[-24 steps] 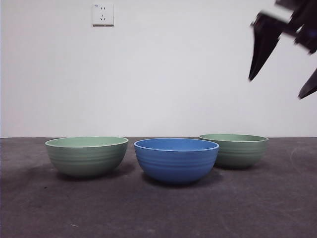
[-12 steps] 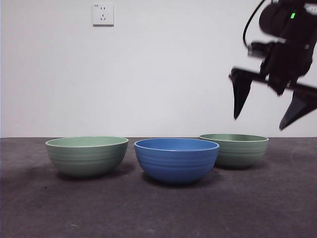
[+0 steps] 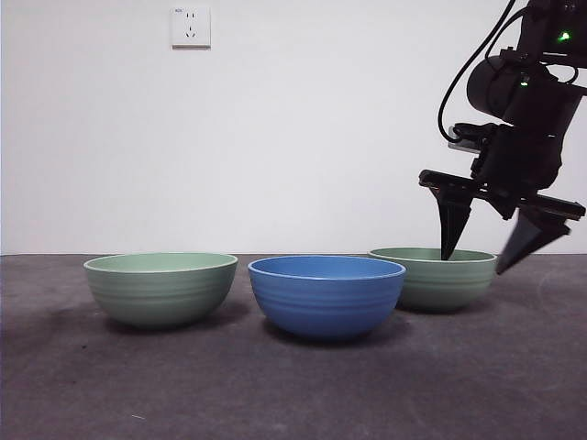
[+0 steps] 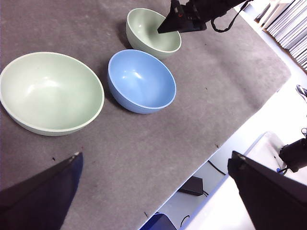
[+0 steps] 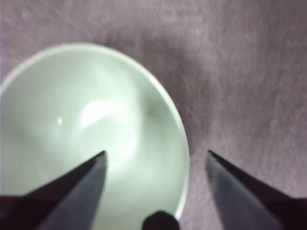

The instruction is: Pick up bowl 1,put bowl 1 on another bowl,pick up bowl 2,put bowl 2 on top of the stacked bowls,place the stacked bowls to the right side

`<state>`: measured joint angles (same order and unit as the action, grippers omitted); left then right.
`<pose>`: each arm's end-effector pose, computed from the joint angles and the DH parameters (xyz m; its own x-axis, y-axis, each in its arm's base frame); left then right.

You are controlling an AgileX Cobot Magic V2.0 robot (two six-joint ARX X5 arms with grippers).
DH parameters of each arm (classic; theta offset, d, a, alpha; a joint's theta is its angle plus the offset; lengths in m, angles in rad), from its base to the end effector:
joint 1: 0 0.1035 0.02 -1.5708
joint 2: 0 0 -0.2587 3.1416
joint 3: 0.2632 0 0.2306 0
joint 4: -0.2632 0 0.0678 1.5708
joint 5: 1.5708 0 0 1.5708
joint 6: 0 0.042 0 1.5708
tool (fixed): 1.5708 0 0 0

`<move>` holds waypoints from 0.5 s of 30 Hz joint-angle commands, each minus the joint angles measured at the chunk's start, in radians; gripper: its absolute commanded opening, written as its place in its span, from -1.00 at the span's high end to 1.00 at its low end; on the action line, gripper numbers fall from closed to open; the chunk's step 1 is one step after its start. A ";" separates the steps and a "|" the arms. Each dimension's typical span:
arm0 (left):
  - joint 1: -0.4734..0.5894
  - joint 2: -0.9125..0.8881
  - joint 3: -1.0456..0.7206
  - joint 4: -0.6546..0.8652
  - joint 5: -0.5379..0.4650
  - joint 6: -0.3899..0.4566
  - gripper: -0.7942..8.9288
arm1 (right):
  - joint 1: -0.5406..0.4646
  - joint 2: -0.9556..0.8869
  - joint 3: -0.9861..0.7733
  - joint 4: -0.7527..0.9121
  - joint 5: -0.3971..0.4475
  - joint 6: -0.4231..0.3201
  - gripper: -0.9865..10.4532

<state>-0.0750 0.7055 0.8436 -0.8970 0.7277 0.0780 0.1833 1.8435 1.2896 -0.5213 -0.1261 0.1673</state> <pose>0.1049 -0.0359 0.2931 0.4904 -0.7039 -0.5138 0.5891 0.7023 -0.3998 0.3556 0.0713 0.1902 0.4410 0.2096 -0.8727 -0.0922 0.9778 0.1883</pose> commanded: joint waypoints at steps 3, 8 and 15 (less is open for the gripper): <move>-0.003 -0.001 0.003 0.001 0.005 -0.003 -0.34 | -0.005 0.004 0.002 0.005 0.029 -0.008 0.57; -0.003 -0.001 0.003 -0.008 0.005 -0.003 -0.34 | -0.011 0.004 0.002 0.003 0.029 -0.011 0.75; -0.003 -0.001 0.003 -0.019 0.005 -0.003 -0.34 | -0.020 0.004 0.002 -0.007 0.029 -0.021 0.86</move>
<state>-0.0750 0.7055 0.8436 -0.9157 0.7277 0.0780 0.1631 1.8435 1.2911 -0.5308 -0.1005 0.1589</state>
